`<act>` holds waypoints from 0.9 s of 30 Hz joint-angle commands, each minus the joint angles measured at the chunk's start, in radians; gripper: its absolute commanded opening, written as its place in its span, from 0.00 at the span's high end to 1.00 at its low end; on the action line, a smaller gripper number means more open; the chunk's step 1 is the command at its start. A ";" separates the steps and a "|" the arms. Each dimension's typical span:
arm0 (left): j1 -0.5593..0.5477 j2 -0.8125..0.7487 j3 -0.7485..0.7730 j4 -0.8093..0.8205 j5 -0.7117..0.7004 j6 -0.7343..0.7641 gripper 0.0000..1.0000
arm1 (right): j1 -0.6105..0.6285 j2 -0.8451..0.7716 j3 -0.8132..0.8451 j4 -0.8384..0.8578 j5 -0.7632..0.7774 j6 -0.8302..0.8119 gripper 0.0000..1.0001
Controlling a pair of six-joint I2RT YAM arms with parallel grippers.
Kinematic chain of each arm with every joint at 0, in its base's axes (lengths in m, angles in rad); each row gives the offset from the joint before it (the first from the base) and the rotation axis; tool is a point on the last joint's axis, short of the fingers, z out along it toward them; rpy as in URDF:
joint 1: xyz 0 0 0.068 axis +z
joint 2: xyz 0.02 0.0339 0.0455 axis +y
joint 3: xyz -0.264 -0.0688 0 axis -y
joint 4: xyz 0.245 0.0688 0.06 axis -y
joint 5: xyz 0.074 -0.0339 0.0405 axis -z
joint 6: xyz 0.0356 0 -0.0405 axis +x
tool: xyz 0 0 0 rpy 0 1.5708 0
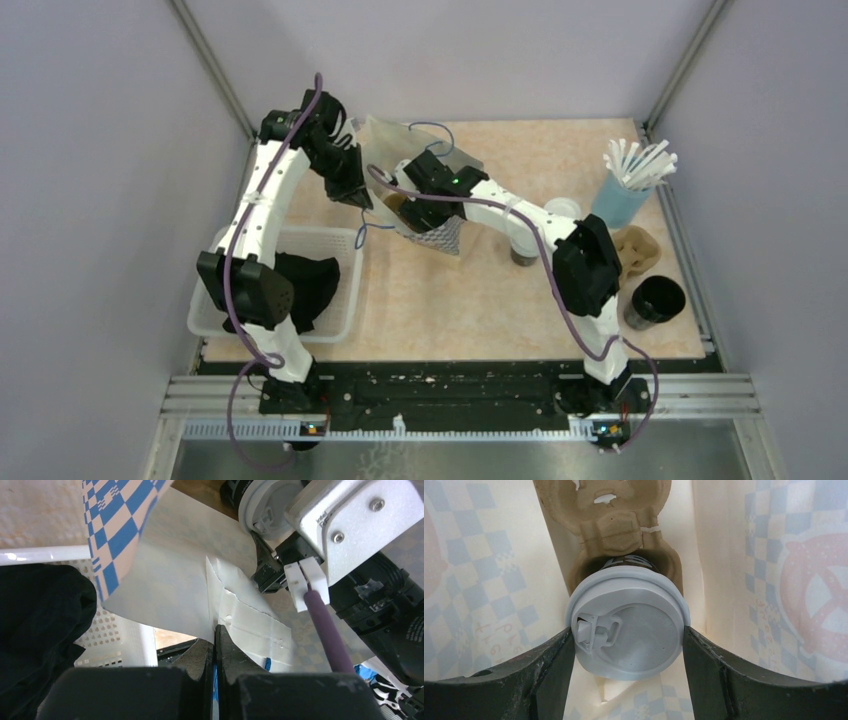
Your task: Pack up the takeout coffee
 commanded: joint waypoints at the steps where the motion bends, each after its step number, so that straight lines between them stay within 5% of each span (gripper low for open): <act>1: 0.010 0.032 0.053 0.000 0.027 0.012 0.96 | -0.021 0.078 -0.087 -0.072 -0.016 0.045 0.72; 18: 0.012 0.030 0.049 0.005 0.031 -0.003 0.96 | -0.048 0.125 -0.247 -0.040 0.023 0.087 0.74; 27: 0.013 0.020 0.045 0.026 0.040 -0.015 0.91 | -0.027 0.072 -0.002 -0.145 0.005 0.123 0.58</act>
